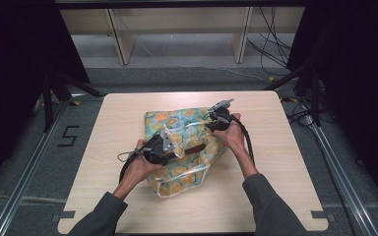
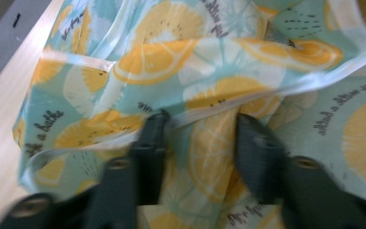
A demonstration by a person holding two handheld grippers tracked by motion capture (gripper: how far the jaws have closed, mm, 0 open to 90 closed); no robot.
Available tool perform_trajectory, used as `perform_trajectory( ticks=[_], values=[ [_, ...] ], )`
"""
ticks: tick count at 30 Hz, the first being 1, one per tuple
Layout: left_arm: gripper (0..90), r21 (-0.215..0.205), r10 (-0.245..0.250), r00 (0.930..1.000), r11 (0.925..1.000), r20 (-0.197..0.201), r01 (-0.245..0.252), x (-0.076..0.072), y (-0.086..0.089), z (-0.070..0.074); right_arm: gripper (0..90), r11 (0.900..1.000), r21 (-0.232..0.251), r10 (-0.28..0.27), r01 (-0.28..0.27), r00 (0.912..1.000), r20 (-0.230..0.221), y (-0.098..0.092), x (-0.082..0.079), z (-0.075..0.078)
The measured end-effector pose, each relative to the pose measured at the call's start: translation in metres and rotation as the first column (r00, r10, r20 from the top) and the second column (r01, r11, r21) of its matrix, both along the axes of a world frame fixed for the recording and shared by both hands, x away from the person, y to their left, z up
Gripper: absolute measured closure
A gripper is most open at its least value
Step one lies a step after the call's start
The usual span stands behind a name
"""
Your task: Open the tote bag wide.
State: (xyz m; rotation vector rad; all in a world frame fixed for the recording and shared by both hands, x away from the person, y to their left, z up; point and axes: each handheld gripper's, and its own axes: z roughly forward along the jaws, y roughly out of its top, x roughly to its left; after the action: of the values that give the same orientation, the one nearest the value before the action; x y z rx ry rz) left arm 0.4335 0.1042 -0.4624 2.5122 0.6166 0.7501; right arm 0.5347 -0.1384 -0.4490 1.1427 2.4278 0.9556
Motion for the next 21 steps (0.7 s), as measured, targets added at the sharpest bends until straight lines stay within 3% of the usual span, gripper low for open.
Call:
perform_trajectory(
  ticks=[3,5,6,7,10,11,12,13,14,16,19,21],
  values=[
    [86.3,-0.051,-0.026,0.9997,0.9984,-0.002,0.026,0.001,0.001,0.003,86.9,1.000,-0.006,0.007,-0.007,0.9997,-0.025,0.000,-0.002,0.003],
    [89.4,-0.101,-0.022,0.9997,0.9947,-0.004,0.022,0.000,0.004,0.007,81.8,1.000,-0.005,0.013,-0.013,0.9999,-0.008,-0.001,-0.004,0.003],
    [89.5,-0.126,-0.029,0.9995,0.9916,-0.015,0.027,0.000,0.006,0.010,80.1,1.000,-0.002,0.011,-0.011,0.9997,-0.021,-0.001,-0.007,0.004],
    [89.5,-0.165,-0.038,0.9990,0.9858,-0.022,0.034,-0.001,0.008,0.013,77.7,1.000,-0.007,0.023,-0.023,0.9996,-0.017,-0.002,-0.009,0.006],
    [89.6,-0.276,-0.067,0.9960,0.9599,-0.059,0.048,-0.003,0.017,0.027,64.8,0.998,0.010,0.064,-0.064,0.9979,-0.014,-0.009,-0.018,0.013],
    [89.6,-0.324,-0.070,0.9948,0.9451,-0.073,0.043,-0.003,0.019,0.032,62.7,0.998,0.034,0.057,-0.057,0.9982,-0.019,-0.012,-0.024,0.017],
    [89.6,-0.362,-0.073,0.9938,0.9313,-0.083,0.039,-0.003,0.024,0.037,60.2,0.997,0.053,0.063,-0.063,0.9980,0.007,-0.017,-0.029,0.020],
    [89.7,-0.416,-0.062,0.9944,0.9094,-0.086,0.020,-0.001,0.028,0.040,58.1,0.993,0.093,0.067,-0.068,0.9976,0.017,-0.022,-0.034,0.025],
    [89.6,-0.440,-0.063,0.9928,0.8980,-0.101,0.012,0.000,0.032,0.043,56.3,0.990,0.117,0.070,-0.074,0.9968,0.038,-0.028,-0.040,0.030],
    [89.7,-0.478,-0.050,0.9940,0.8783,-0.098,-0.003,0.001,0.039,0.048,55.1,0.982,0.171,0.076,-0.078,0.9969,0.016,-0.038,-0.056,0.042],
    [89.6,-0.487,-0.040,0.9951,0.8735,-0.091,-0.009,0.003,0.044,0.053,54.1,0.974,0.188,0.115,-0.124,0.9916,0.059,-0.050,-0.078,0.053],
    [89.7,-0.500,-0.022,0.9957,0.8658,-0.090,-0.026,0.003,0.045,0.054,53.1,0.971,0.206,0.108,-0.120,0.9917,0.069,-0.056,-0.094,0.057]
  ],
)
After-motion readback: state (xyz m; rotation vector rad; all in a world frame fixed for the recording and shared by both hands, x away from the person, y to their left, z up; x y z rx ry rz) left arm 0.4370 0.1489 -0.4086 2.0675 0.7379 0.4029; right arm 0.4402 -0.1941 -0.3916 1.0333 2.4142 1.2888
